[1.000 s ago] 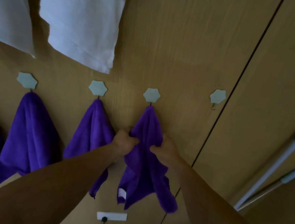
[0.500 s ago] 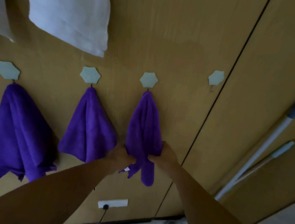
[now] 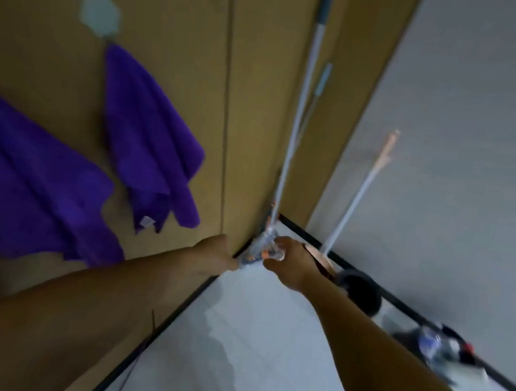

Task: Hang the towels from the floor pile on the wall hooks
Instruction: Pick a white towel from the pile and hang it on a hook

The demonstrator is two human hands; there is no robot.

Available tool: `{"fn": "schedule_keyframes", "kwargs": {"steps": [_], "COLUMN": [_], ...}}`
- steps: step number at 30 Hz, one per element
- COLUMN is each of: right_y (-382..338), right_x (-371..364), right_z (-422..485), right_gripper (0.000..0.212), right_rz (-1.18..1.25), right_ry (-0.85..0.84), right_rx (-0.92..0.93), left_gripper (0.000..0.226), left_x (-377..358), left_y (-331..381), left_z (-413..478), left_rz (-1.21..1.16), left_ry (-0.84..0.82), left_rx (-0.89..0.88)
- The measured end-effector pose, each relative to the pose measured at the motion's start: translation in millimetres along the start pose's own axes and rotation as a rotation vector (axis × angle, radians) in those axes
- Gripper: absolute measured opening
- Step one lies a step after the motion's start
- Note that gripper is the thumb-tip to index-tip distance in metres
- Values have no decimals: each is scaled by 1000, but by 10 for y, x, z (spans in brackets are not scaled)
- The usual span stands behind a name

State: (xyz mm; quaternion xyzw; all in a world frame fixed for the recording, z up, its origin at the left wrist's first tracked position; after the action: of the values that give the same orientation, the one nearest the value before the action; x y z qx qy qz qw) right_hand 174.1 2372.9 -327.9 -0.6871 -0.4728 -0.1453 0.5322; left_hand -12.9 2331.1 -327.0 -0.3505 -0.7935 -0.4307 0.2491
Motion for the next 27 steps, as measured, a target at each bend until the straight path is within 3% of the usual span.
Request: {"fn": "schedule_keyframes", "kwargs": {"steps": [3, 8, 14, 20, 27], "right_y": [594, 1401, 2368, 3096, 3657], "right_x": [165, 216, -103, -511, -1192], "right_z": [-551, -1625, -3201, -4591, -5219], "right_gripper": [59, 52, 61, 59, 58], "right_rz": [71, 108, 240, 334, 507], "right_ry": [111, 230, 365, 431, 430], "right_rx": [-158, -339, -645, -885, -1013], "left_gripper": [34, 55, 69, 74, 74], "left_x": [-407, -1227, -2403, -3607, -4724], "left_y": [485, 1143, 1752, 1930, 1813], "left_z": [-37, -286, -985, -1928, -2392], "left_rz": [75, 274, 476, 652, 809], "left_ry": [-105, -256, -424, -566, -745], "left_rx": [-186, -387, -523, -675, -743]}}
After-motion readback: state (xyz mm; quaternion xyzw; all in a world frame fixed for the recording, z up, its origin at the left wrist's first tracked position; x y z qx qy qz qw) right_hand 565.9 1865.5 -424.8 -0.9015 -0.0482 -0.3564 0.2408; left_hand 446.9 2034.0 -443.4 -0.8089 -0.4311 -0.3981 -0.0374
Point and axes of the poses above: each hand's wrist, its own z-axis towards the middle knuckle, its own x-axis out of the back of the hand, y = z × x, the point moved 1 cm from there along z, towards the middle knuckle, and after that the axes turned 1 degree about -x, right-handed, at the moved point
